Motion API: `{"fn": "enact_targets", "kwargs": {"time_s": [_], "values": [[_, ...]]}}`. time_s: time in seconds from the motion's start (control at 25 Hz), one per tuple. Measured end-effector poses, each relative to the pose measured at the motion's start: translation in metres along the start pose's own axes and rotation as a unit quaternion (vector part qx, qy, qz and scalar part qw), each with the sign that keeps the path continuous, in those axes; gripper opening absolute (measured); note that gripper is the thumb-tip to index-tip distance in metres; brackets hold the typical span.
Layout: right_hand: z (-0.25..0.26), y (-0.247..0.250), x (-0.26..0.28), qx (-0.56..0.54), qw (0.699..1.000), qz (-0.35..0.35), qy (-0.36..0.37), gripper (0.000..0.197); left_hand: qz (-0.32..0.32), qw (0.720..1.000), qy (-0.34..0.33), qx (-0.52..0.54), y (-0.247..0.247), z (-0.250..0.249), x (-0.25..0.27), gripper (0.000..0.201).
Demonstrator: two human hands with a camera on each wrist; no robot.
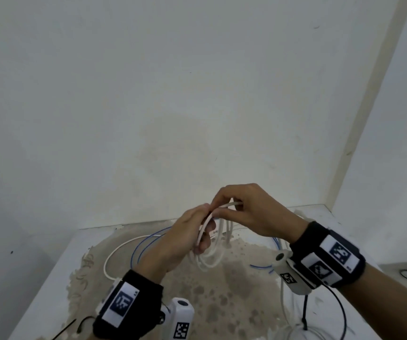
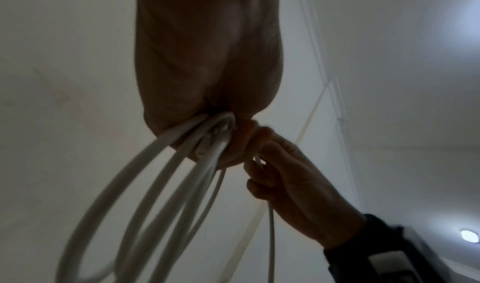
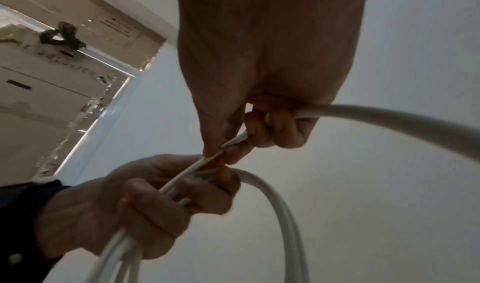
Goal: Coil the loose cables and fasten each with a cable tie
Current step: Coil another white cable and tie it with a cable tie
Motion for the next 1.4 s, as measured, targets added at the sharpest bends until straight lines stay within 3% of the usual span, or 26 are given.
{"fn": "enact_targets", "kwargs": {"time_s": [0.12,0.2,0.32,0.44,0.6,0.68,0.76,0.88,1.0,1.12,1.24,1.32,1.4], "values": [[-0.024,0.007,0.001,-0.04,0.997,-0.042,-0.057,0.017,0.045,0.99,0.088,0.103,-0.008,0.008,0.003,0.04],[-0.039,0.012,0.001,-0.07,0.991,-0.071,-0.087,0.013,0.07,0.969,0.13,0.2,-0.003,0.01,0.002,0.033],[-0.077,0.024,0.01,-0.086,0.981,-0.09,-0.147,0.022,0.064,0.922,0.118,0.362,0.026,-0.004,-0.007,0.028],[-0.121,0.006,0.041,-0.028,0.981,-0.011,-0.189,0.029,-0.018,0.894,0.046,0.446,0.078,-0.013,-0.02,0.031],[-0.136,-0.044,0.09,0.086,0.96,0.178,-0.196,0.035,-0.161,0.878,-0.001,0.451,0.132,0.002,-0.038,0.029],[-0.103,-0.066,0.101,0.103,0.948,0.262,-0.146,0.037,-0.204,0.879,0.005,0.43,0.132,0.014,-0.042,0.029],[-0.055,-0.079,0.098,0.112,0.948,0.292,-0.049,0.037,-0.21,0.901,0.017,0.379,0.113,0.027,-0.044,0.03],[0.01,-0.062,0.064,0.033,0.978,0.199,0.044,0.02,-0.155,0.97,0.008,0.189,0.064,0.033,-0.031,0.031],[0.016,-0.017,0.025,-0.039,0.998,0.048,0.029,0.015,-0.04,0.998,0.013,0.056,0.015,0.033,-0.008,0.036],[-0.015,0.001,0.014,-0.045,0.998,-0.012,-0.035,0.012,0.032,0.993,0.071,0.089,-0.007,0.033,0.005,0.029],[-0.046,-0.002,0.018,-0.058,0.992,-0.028,-0.106,0.019,0.077,0.962,0.157,0.211,-0.016,0.035,0.007,0.03],[-0.059,-0.01,0.027,-0.085,0.983,-0.013,-0.164,0.027,0.103,0.929,0.188,0.303,-0.017,0.03,0.006,0.038],[-0.064,-0.027,0.041,-0.168,0.952,0.017,-0.255,0.036,0.088,0.917,0.182,0.343,-0.012,0.023,-0.001,0.043]]}}
Point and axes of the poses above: each hand's wrist, its own x-axis away from the middle knuckle, its own y-axis out of the back of the hand, z = x × y, the point moved 10 cm from there along -x, towards the middle knuckle, and after that the axes turned 15 degrees about -z, right-handed, at the moved point
